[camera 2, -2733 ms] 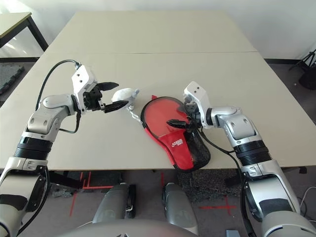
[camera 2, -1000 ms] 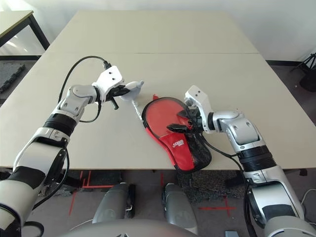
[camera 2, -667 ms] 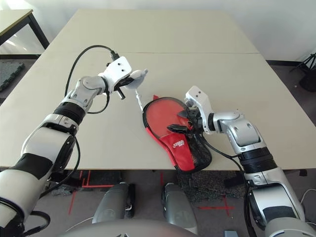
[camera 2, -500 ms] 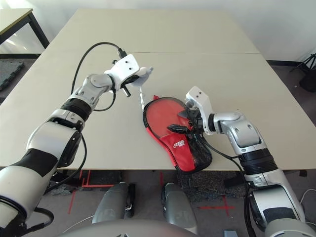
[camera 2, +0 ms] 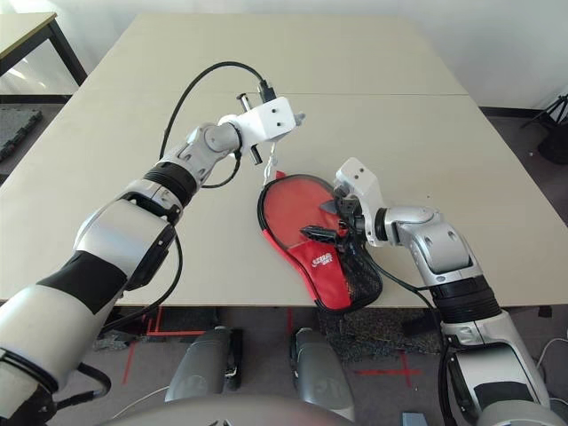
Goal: Store the ping-pong paddle in its case and zip it.
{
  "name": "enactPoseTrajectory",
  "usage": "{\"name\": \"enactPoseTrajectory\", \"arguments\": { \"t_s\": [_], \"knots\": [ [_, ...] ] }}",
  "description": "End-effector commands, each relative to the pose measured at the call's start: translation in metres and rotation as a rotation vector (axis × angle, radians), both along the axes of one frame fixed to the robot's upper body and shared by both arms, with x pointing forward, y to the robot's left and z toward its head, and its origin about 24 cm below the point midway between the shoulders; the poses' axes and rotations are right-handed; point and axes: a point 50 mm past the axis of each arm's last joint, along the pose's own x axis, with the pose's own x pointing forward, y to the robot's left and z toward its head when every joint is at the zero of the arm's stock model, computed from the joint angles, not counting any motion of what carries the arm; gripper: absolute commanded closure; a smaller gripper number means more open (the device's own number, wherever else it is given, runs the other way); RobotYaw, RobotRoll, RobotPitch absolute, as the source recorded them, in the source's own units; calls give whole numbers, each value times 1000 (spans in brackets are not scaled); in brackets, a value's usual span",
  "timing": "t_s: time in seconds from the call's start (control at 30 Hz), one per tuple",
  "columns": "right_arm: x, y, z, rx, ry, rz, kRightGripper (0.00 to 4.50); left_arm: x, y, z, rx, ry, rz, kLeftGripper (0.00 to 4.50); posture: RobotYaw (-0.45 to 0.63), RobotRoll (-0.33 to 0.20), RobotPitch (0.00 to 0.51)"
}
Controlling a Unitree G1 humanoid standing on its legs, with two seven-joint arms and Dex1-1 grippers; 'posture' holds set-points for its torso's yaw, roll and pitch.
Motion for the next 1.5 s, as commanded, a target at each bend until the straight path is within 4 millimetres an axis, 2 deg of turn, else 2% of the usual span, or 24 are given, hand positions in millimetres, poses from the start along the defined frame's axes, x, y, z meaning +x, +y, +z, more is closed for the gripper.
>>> {"name": "enactPoseTrajectory", "arguments": {
  "t_s": [0.03, 0.33, 0.47, 0.57, 0.73, 0.8, 0.97, 1.07, 1.17, 1.37, 1.5],
  "knots": [
    [-17, -4, -36, -31, 203, -33, 0, -8, -20, -1, 48, -8, -108, 4488, -38, 0, 127],
    [-13, -1, -34, -25, 195, -28, 0, -27, -45, -33, 119, 50, -241, 4488, -40, 0, 129],
    [-12, 0, -33, -22, 190, -29, 0, -34, -49, -48, 154, 97, -267, 4488, -44, 0, 127],
    [-12, 1, -33, -17, 188, -28, 0, -36, -52, -52, 164, 91, -271, 4488, -48, 0, 125],
    [-11, 1, -33, -13, 184, -30, 0, -38, -52, -54, 164, 100, -282, 2790, -45, 0, 119],
    [-10, 1, -32, -14, 180, -30, 0, -35, -50, -49, 137, 104, -276, 2042, -37, 0, 114],
    [-8, 1, -31, -18, 176, -20, 0, -22, -38, -17, 47, 66, -249, 47, -22, 0, 106],
    [-6, 1, -30, -19, 172, -19, 0, -16, -25, -1, 9, 67, -248, 15, -13, 0, 97],
    [-4, 0, -29, -18, 166, -17, 0, -13, -5, -2, 27, 159, -278, 15, -1, 0, 92],
    [-4, -1, -28, -22, 166, 9, 0, -24, 24, -27, -52, 478, -378, 15, 30, 0, 80],
    [0, -2, -26, -29, 159, 20, 0, -35, 31, -43, -111, 622, -422, 15, 35, 0, 76]
  ]
}}
